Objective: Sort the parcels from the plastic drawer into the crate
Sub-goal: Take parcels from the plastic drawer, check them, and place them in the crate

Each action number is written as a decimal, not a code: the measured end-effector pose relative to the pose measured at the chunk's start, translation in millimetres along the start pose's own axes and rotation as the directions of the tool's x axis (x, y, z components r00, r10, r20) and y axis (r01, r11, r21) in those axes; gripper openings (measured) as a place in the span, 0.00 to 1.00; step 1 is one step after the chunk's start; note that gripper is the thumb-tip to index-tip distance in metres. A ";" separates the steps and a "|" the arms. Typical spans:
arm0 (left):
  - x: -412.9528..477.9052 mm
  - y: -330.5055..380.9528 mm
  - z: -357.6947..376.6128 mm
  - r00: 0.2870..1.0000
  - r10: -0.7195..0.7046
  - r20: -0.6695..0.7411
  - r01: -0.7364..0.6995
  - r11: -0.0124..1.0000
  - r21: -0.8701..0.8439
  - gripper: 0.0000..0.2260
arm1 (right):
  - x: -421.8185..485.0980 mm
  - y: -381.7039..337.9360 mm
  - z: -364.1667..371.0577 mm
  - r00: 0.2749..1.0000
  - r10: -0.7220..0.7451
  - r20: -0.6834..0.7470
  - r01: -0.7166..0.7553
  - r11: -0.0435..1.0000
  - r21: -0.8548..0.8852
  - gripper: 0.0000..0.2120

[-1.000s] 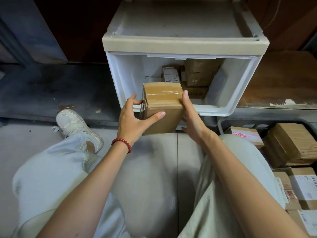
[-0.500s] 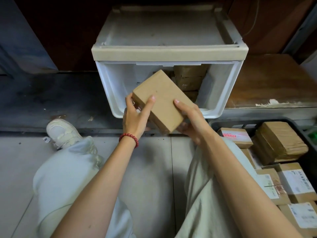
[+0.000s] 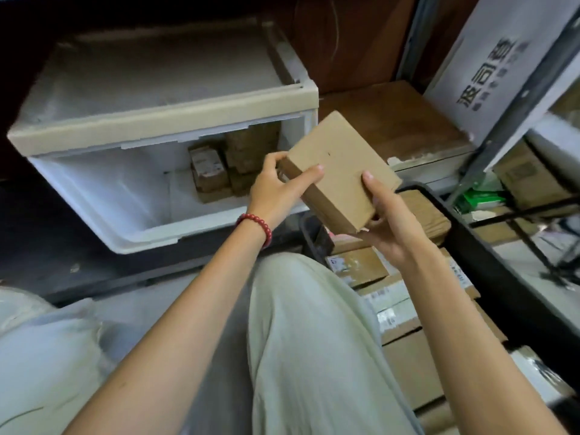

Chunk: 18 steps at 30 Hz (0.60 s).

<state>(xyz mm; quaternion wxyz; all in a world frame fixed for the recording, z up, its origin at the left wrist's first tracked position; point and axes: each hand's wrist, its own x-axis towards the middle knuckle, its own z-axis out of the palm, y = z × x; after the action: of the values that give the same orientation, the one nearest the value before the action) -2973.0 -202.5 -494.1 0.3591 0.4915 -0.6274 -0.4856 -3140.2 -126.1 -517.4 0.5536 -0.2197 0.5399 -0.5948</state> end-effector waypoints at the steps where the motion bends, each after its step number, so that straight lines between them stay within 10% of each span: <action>1: 3.8 2.7 17.1 1.000 0.000 0.020 -0.001 1.000 0.018 0.32 | -5.0 -3.2 -14.2 1.000 0.000 -0.022 0.001 1.000 0.029 0.33; 18: -25.7 -26.1 242.2 0.817 -0.102 0.567 -0.069 0.960 0.271 0.25 | -72.0 59.4 -208.6 0.777 0.103 -0.621 0.050 0.973 0.224 0.35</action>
<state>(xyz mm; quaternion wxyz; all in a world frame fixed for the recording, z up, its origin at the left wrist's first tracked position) -3184.1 -116.8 -584.0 0.0755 0.3727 -0.7641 -0.5212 -3273.5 33.2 -612.6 0.3714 0.0639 0.6247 -0.6839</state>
